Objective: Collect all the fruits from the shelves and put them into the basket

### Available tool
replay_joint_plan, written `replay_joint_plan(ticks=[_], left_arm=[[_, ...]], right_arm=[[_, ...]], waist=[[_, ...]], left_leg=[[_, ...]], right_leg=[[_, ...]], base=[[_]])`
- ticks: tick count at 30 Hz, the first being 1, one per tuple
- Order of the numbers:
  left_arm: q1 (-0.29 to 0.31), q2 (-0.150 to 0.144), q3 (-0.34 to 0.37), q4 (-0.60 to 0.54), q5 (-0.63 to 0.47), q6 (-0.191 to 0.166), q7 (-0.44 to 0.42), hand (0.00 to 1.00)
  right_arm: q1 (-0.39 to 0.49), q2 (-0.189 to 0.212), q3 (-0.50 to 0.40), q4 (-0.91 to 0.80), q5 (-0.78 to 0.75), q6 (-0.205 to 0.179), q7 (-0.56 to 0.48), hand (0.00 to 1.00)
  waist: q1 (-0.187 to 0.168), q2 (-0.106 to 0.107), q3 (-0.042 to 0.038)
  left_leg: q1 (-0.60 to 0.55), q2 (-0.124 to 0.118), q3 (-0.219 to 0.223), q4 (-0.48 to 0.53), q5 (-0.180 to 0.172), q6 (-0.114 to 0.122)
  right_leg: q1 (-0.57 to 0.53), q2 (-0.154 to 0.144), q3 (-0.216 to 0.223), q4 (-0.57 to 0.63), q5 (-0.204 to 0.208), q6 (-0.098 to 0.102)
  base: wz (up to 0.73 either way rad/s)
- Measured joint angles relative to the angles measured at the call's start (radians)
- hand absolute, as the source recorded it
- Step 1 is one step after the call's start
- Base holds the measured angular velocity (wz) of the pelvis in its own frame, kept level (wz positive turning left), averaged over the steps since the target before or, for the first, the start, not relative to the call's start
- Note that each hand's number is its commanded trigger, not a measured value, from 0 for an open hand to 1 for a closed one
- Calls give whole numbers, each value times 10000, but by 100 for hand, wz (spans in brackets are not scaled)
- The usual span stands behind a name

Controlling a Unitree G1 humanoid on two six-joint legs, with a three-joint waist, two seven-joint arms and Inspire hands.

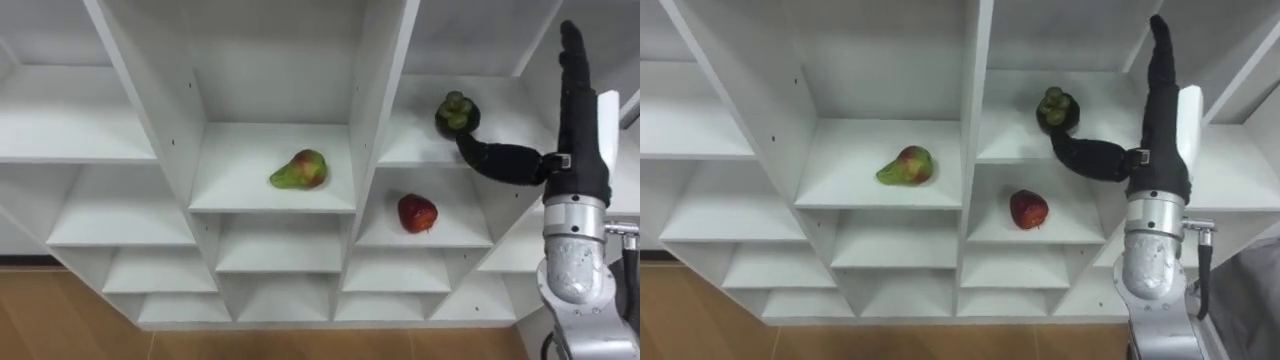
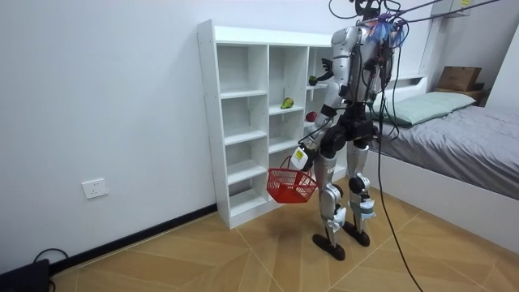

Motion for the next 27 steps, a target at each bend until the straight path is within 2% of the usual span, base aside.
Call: replay_joint_plan(ticks=[2,10,19,24,27], left_arm=[[-40,-45,6,-55,0,21,-3,100],[-58,-59,-13,-218,-1,216,-17,100],[-110,0,16,-339,194,397,-273,100],[-172,16,56,-396,197,553,-432,100],[-179,37,64,-397,197,560,-508,100]], right_arm=[[-40,0,9,63,139,84,132,0],[-830,-1,40,593,129,324,171,0],[-866,0,327,782,-71,759,619,0],[-883,-3,298,845,-73,817,623,0],[-1192,-18,291,1367,-91,842,598,0]], waist=[[118,15,10],[133,24,22],[202,-5,39],[323,-5,39],[333,-6,38]], left_leg=[[2,-10,-10,4,7,4],[-45,-44,-162,50,7,2],[-72,-69,-259,47,9,2],[-74,-73,-261,52,10,4],[-72,-80,-267,58,18,9]], right_leg=[[13,-1,-23,8,5,0],[76,0,-166,2,9,-4],[78,-18,-270,-6,9,-3],[79,-19,-264,-6,9,-3],[79,-26,-264,-6,9,-3]], base=[[0],[6],[2],[0],[0]])
